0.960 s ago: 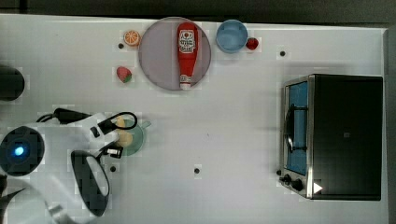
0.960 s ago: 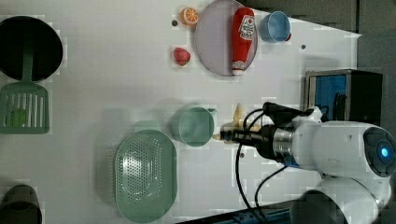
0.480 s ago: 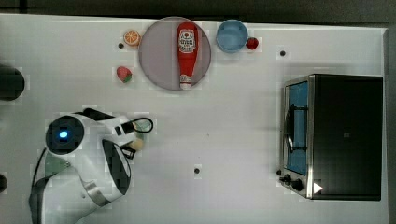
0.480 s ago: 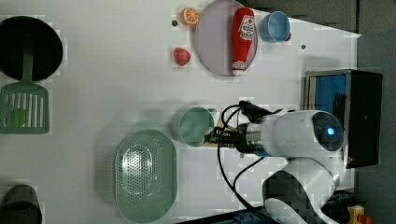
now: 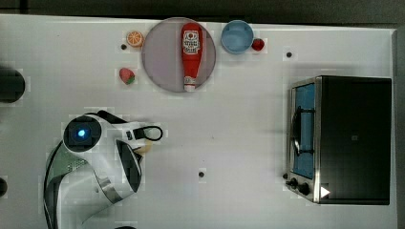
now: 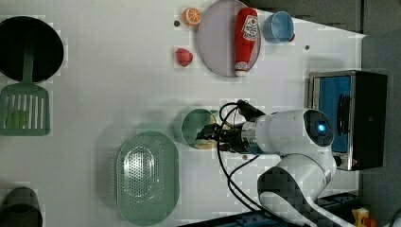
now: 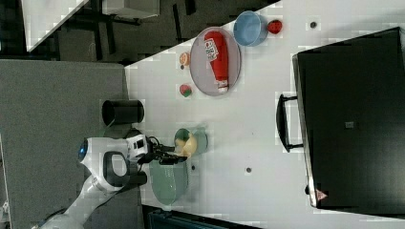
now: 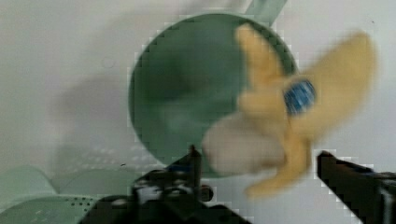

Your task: Pick Banana and place it in mug.

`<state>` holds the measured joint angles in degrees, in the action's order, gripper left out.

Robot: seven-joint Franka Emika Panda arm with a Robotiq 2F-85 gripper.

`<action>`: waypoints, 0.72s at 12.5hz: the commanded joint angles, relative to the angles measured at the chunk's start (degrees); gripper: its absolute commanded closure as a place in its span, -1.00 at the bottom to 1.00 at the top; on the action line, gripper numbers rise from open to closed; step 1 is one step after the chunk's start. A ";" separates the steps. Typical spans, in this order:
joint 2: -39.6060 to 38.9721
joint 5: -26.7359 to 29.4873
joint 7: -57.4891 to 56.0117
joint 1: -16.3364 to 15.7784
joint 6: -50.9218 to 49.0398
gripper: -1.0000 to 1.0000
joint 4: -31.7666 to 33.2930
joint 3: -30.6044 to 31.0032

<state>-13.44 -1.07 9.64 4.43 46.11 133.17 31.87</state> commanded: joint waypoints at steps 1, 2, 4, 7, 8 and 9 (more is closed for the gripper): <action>4.36 -0.32 2.09 0.20 2.02 -1.00 -2.16 -0.64; 5.85 -0.27 2.09 0.61 1.20 -1.00 -2.96 -1.39; 10.88 -0.28 2.08 1.47 -4.95 -1.00 -5.44 -4.05; 17.68 -0.27 1.93 1.85 -15.47 -1.00 -10.71 -9.23; 19.49 -0.26 1.93 2.04 -19.84 -1.00 -12.63 -11.34; 20.99 -0.26 1.93 2.25 -23.49 -1.00 -14.63 -13.66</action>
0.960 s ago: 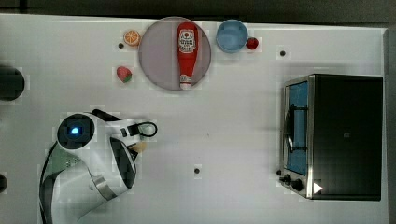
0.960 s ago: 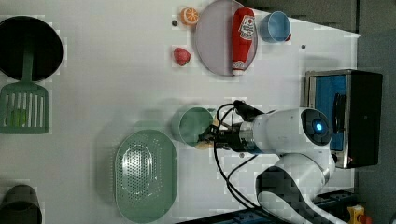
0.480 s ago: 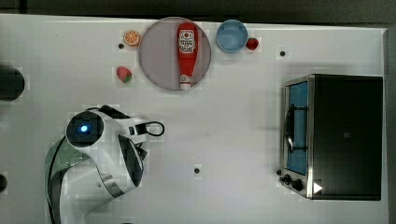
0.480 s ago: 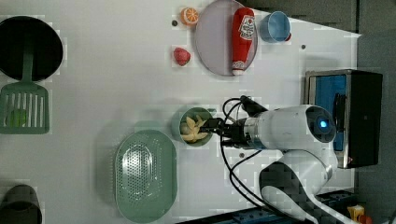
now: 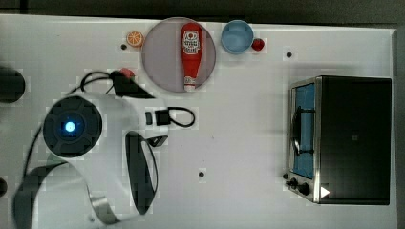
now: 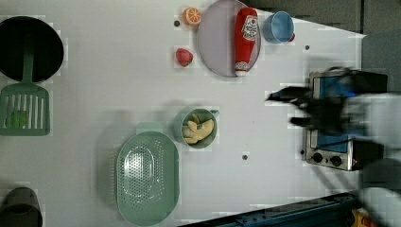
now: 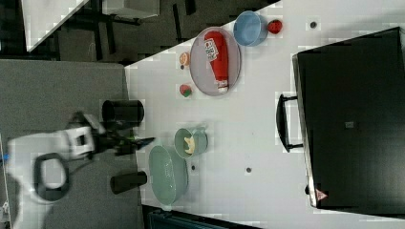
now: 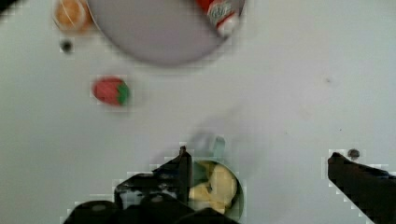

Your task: Pick Banana and place it in mug.

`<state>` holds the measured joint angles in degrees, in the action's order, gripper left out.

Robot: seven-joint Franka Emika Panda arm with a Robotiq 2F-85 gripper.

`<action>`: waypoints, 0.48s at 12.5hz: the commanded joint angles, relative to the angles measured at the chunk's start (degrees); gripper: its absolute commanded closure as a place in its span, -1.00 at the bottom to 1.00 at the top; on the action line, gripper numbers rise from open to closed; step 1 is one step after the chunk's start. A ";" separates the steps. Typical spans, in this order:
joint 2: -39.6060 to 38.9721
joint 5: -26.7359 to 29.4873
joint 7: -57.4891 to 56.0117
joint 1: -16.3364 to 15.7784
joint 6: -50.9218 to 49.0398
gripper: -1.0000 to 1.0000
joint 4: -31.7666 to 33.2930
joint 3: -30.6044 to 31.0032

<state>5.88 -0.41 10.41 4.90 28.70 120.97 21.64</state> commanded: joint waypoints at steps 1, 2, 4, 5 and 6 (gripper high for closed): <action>3.13 -0.92 1.14 1.89 -10.08 -1.00 -4.83 -6.51; 4.29 -0.90 1.08 1.90 -13.84 -1.00 -7.06 -9.66; 5.93 -0.27 0.65 1.90 -20.56 -1.00 -11.08 -16.69; 6.23 0.24 -0.07 1.88 -21.44 -1.00 -11.75 -18.23; 6.62 0.44 -1.82 1.88 -23.05 -1.00 -11.93 -19.28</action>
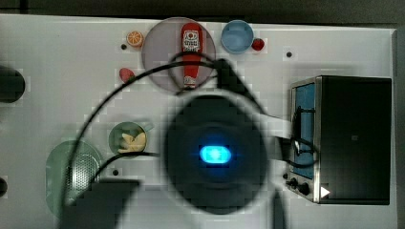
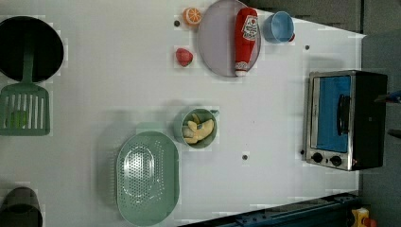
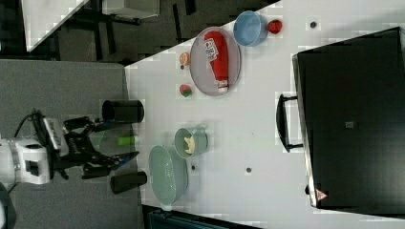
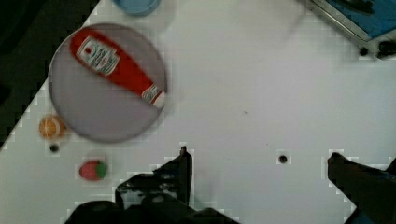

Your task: Pick Banana and place it in mug.

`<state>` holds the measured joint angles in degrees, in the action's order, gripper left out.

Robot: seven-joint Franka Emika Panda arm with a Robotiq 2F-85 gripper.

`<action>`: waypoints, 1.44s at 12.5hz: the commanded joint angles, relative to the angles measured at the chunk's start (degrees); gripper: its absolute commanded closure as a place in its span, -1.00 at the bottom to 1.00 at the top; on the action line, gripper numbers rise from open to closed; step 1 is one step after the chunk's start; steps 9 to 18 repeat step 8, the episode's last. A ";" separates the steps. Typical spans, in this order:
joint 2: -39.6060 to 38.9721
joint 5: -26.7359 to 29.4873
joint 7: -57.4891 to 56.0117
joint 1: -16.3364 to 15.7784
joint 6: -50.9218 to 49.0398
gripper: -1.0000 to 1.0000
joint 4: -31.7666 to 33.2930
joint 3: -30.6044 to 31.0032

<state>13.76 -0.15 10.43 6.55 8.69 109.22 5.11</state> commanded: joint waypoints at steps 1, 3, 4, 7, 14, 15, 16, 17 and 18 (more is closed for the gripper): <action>-1.01 0.18 -4.15 0.23 -4.84 -1.00 -0.09 -3.33; -1.03 0.18 -4.76 0.16 -5.01 -1.00 -0.08 -3.17; -1.05 0.18 -4.76 0.06 -5.02 -1.00 -0.08 -2.87; -1.15 0.17 -4.76 0.01 -5.02 -1.00 0.07 -2.37; -1.15 0.17 -4.76 0.01 -5.02 -1.00 0.07 -2.38; -1.15 0.17 -4.76 0.01 -5.02 -1.00 0.07 -2.38; -1.15 0.17 -4.76 0.01 -5.02 -1.00 0.07 -2.38; -1.15 0.17 -4.76 0.01 -5.02 -1.00 0.07 -2.38; -1.15 0.17 -4.76 0.01 -5.02 -1.00 0.07 -2.38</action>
